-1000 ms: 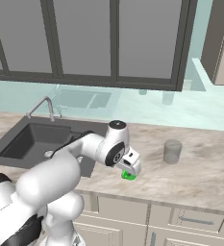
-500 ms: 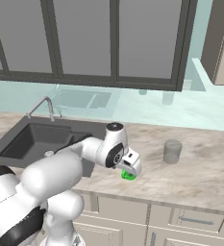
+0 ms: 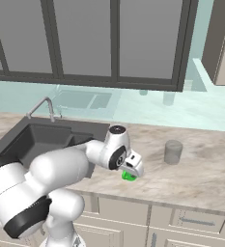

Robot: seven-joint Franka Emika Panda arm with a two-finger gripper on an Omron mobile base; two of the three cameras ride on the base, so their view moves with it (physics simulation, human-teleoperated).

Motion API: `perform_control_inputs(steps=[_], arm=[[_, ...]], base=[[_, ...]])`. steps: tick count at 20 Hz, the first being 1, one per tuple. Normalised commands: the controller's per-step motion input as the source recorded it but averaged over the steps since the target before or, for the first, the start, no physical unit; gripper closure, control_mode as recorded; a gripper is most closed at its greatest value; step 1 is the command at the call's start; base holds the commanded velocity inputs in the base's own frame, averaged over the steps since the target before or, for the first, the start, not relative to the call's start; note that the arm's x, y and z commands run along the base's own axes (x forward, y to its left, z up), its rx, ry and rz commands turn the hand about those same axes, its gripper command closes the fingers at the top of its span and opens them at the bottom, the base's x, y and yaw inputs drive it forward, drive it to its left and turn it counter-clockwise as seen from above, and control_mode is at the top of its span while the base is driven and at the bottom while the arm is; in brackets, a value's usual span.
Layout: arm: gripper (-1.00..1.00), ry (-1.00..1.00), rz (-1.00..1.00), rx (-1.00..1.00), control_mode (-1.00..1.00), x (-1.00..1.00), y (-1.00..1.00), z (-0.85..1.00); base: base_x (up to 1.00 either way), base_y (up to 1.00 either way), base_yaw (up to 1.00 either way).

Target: Place the glass cup in the left basin and the mug in the right basin of the sink.

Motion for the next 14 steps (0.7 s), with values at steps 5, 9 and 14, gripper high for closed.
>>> perform_control_inputs(steps=[5,9,14], arm=[[-1.00,0.00,0.00,0.00,-1.00,0.04,-0.18,-0.07],[-1.00,0.00,0.00,0.00,-1.00,0.00,-0.06,-0.05],[1.00,0.00,0.00,0.00,-1.00,0.00,0.02,-0.01]], base=[[0.00,0.00,0.00],[0.00,0.00,0.00],[0.00,0.00,0.00]])
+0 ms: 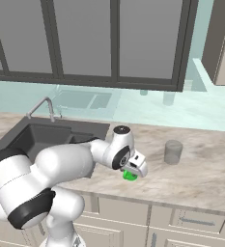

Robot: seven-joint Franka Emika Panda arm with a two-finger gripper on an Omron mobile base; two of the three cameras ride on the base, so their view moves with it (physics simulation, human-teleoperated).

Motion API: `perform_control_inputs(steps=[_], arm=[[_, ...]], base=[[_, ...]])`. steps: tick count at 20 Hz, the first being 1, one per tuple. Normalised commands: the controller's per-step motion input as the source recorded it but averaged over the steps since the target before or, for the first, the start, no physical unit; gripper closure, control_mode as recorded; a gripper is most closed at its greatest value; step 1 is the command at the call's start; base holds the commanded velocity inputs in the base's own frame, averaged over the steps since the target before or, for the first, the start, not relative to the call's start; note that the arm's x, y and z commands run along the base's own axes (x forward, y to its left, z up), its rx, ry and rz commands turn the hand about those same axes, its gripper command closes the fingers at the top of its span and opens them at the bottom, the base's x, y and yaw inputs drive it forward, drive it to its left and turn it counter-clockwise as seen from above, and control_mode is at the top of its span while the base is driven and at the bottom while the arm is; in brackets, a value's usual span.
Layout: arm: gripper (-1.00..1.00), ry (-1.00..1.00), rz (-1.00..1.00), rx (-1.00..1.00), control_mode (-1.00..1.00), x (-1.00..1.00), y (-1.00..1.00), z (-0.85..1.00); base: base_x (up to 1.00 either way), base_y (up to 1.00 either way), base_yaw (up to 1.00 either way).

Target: Place the glass cup in the left basin and the mug in the right basin of the sink.

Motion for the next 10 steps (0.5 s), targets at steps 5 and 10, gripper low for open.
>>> perform_control_inputs(steps=[5,10], arm=[[1.00,0.00,-0.03,0.00,-1.00,0.00,0.02,-0.01],[1.00,0.00,-0.07,0.01,-1.00,0.00,0.04,-0.03]], base=[[0.00,0.00,0.00],[0.00,0.00,0.00]])
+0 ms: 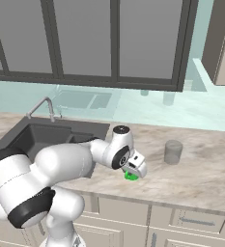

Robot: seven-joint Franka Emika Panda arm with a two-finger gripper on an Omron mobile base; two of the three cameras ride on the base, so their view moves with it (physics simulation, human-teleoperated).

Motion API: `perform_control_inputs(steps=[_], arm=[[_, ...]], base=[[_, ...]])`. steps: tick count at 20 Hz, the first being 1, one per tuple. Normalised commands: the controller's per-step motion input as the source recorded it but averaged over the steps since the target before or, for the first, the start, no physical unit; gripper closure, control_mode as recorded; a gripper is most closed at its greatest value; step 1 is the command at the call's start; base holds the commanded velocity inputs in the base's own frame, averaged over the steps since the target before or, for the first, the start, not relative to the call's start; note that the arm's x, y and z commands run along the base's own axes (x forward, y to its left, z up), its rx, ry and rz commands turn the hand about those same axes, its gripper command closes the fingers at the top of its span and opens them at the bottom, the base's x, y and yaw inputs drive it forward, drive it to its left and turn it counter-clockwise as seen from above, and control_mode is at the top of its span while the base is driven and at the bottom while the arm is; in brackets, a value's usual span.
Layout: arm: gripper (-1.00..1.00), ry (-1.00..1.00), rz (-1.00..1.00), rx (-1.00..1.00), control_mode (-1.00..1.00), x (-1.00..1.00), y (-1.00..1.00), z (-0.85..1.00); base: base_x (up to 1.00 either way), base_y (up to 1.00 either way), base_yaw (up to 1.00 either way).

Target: Place the glass cup in the left basin and the mug in the right basin of the sink.

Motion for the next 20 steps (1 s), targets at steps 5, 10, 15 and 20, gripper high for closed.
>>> perform_control_inputs(steps=[5,10,15,20], arm=[[1.00,0.00,-0.09,0.02,-1.00,0.00,0.04,-0.06],[1.00,0.00,-0.03,0.03,-1.00,-0.04,0.17,0.12],[1.00,0.00,0.00,0.03,-1.00,-0.18,0.31,0.30],[1.00,0.04,0.05,0.00,-1.00,-0.10,0.36,0.30]], base=[[0.00,0.00,0.00],[0.00,0.00,0.00],[0.00,0.00,0.00],[0.00,0.00,0.00]])
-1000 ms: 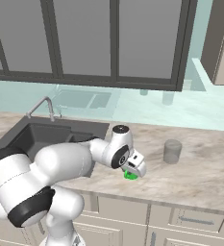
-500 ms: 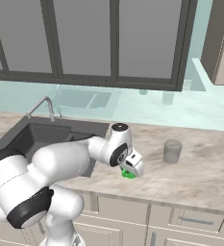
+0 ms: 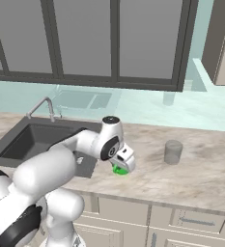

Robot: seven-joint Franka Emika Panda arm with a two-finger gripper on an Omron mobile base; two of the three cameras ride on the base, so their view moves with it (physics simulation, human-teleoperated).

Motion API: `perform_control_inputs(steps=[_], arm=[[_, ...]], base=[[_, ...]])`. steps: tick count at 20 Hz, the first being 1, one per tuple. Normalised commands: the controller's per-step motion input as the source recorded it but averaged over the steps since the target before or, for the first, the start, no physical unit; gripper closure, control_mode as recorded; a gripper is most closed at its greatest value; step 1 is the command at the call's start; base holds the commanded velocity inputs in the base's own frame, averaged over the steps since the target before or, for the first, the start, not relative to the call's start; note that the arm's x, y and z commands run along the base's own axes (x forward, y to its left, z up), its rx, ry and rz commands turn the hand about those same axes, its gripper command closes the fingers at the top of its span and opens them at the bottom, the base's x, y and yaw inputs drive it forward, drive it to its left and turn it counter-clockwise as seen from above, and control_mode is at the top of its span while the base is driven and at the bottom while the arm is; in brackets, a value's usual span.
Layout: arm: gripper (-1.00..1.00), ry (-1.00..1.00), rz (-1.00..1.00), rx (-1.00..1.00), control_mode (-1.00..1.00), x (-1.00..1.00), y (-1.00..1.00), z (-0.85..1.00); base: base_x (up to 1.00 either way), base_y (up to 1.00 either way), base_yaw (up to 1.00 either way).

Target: Place the glass cup in the left basin and the mug in the right basin of the sink.

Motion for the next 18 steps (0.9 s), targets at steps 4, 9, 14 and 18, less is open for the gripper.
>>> perform_control_inputs(steps=[4,9,14,18], arm=[[1.00,0.01,0.07,0.00,-1.00,-0.03,0.39,0.23],[1.00,-0.01,0.08,0.00,-1.00,0.00,0.40,0.18],[1.00,-0.04,0.09,0.02,-1.00,0.05,0.37,0.15],[1.00,0.00,0.10,0.06,-1.00,0.09,0.31,0.07]], base=[[0.00,0.00,0.00],[0.00,0.00,0.00],[0.00,0.00,0.00],[0.00,0.00,0.00]])
